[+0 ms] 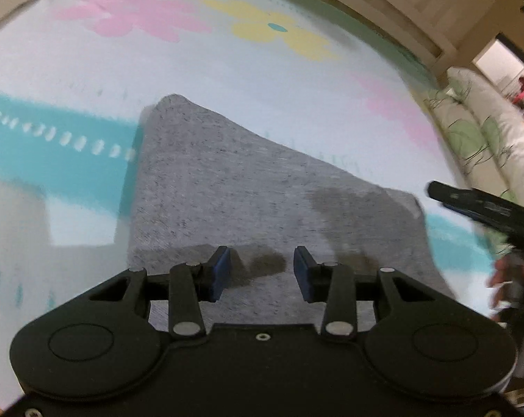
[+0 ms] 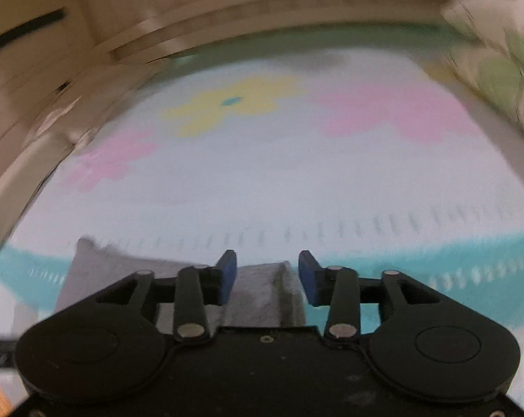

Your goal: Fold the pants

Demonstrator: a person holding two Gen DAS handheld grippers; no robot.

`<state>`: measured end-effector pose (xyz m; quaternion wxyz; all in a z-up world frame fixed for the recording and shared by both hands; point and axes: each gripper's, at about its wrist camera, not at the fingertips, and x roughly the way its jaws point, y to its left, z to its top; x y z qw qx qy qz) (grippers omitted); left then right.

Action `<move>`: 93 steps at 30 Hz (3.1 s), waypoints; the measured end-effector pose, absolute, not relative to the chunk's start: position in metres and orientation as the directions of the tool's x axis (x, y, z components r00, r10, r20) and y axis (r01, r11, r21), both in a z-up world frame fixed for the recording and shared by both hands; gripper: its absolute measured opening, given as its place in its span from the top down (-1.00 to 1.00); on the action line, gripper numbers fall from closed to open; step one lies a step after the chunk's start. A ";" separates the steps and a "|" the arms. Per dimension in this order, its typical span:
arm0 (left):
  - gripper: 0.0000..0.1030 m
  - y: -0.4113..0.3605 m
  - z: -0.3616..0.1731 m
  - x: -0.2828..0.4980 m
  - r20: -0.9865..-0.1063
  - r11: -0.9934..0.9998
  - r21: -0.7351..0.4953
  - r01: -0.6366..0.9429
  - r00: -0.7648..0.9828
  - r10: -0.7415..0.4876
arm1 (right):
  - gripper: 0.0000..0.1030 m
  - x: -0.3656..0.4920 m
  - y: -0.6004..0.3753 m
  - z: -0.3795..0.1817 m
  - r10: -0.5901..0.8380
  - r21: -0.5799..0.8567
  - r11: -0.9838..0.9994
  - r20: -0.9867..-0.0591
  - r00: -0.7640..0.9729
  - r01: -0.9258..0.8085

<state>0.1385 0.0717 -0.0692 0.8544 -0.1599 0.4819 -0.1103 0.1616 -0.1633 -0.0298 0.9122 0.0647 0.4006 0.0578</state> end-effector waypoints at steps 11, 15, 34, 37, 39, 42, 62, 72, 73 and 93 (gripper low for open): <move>-0.09 0.097 -0.084 0.126 -0.810 0.970 -0.241 0.037 0.543 -0.222 | -0.46 0.151 -0.168 -0.089 0.120 0.146 0.989 -0.854 0.507 0.012; -0.10 0.111 -0.089 0.129 -0.823 0.970 -0.242 -0.036 0.537 -0.185 | -0.55 0.154 -0.187 -0.095 0.169 0.222 0.974 -0.856 0.489 0.052; -0.51 0.105 -0.104 0.158 -0.766 0.904 -0.421 0.074 0.505 -0.398 | -0.55 0.135 -0.254 -0.093 0.442 0.490 0.870 -0.726 0.527 -0.054; 0.32 0.102 -0.096 0.157 -0.758 0.911 -0.407 0.058 0.535 -0.373 | 0.29 0.128 -0.244 -0.089 0.448 0.480 0.873 -0.716 0.535 -0.087; 0.44 0.096 -0.087 0.155 -0.742 0.917 -0.392 0.073 0.564 -0.362 | 0.38 0.125 -0.240 -0.082 0.437 0.475 0.876 -0.704 0.560 -0.086; 0.46 0.080 -0.064 0.153 -0.711 0.937 -0.319 0.145 0.617 -0.337 | 0.40 0.125 -0.233 -0.061 0.396 0.406 0.906 -0.714 0.578 -0.118; 0.49 0.107 -0.063 0.328 -0.762 0.976 -0.187 -0.113 0.644 -0.071 | 0.10 0.290 -0.256 -0.033 -0.008 0.084 0.991 -0.736 0.677 0.102; 0.44 0.085 -0.001 0.290 -0.703 0.959 -0.257 -0.121 0.704 -0.099 | 0.13 0.267 -0.263 0.024 0.080 0.167 0.984 -0.706 0.703 0.056; 0.39 0.080 0.008 0.283 -0.695 0.959 -0.262 -0.110 0.711 -0.108 | 0.13 0.264 -0.260 0.034 0.091 0.170 0.985 -0.703 0.706 0.042; 0.16 0.021 0.040 0.200 -0.696 0.994 -0.092 -0.067 0.718 -0.016 | 0.14 0.145 -0.197 0.085 0.128 0.062 0.990 -0.746 0.653 -0.123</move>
